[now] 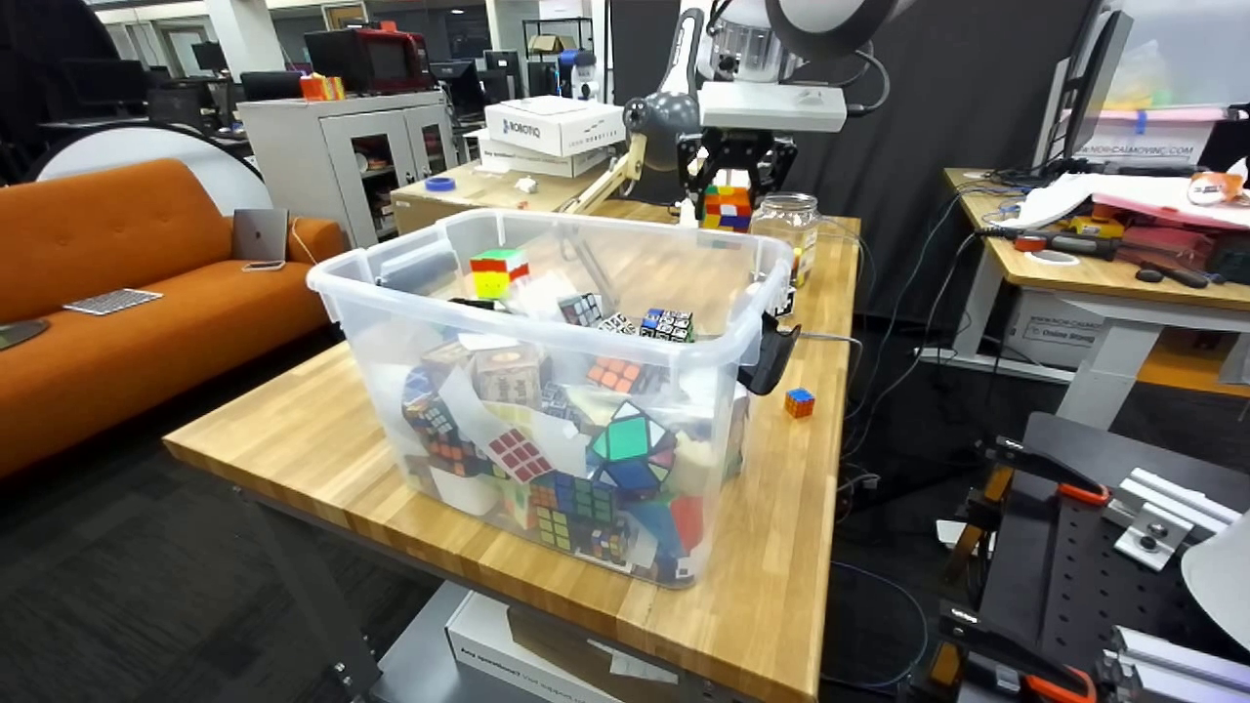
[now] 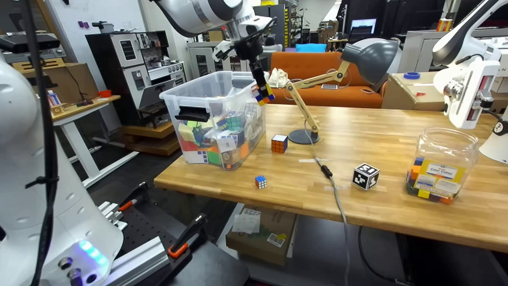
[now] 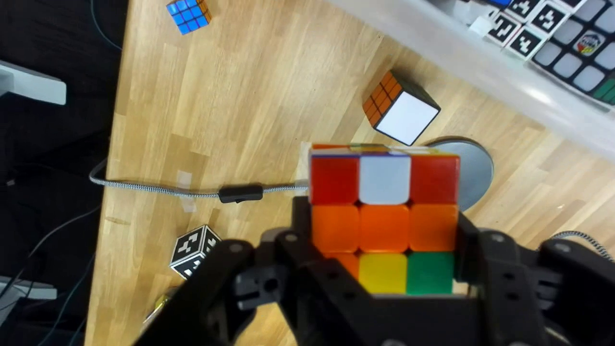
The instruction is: Take one cube out of the storage box and put it on the table
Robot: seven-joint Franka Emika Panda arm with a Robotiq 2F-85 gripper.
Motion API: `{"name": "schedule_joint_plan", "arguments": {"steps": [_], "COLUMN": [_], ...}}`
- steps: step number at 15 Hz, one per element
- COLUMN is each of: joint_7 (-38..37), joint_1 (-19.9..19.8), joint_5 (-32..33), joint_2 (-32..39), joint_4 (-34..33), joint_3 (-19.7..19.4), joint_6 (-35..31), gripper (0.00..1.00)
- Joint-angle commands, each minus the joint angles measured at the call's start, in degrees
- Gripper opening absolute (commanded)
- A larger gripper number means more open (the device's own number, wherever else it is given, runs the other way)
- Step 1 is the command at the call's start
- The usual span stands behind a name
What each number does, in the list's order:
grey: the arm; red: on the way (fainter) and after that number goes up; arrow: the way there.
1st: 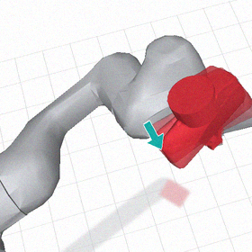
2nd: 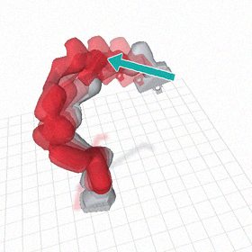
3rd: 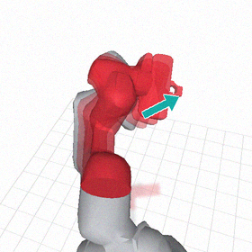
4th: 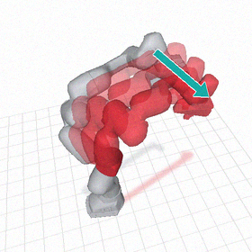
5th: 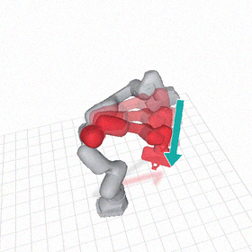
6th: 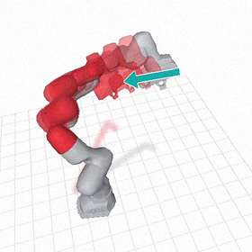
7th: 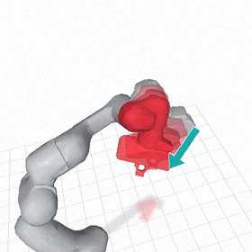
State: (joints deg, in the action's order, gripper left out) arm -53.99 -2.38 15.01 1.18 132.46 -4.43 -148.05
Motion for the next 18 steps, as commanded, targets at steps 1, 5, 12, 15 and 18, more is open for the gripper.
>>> {"name": "schedule_joint_plan", "arguments": {"steps": [1,5,12,15,18], "joint_7": [4.5,9.6,11.7,11.7,11.7], "joint_1": [-2.0,-4.0,-4.0,-4.0,-4.0], "joint_5": [-6.9,-14.3,-17.4,-17.5,-17.5], "joint_2": [1.7,4.5,7.4,7.5,7.5], "joint_4": [-1.9,-3.6,-4.5,-4.7,-4.7], "joint_3": [-1.4,-3.6,-5.5,-5.5,-5.5], "joint_6": [-0.6,-0.4,0.0,0.0,0.0], "gripper": [0.38,0.38,0.63,0.63,0.63]}}
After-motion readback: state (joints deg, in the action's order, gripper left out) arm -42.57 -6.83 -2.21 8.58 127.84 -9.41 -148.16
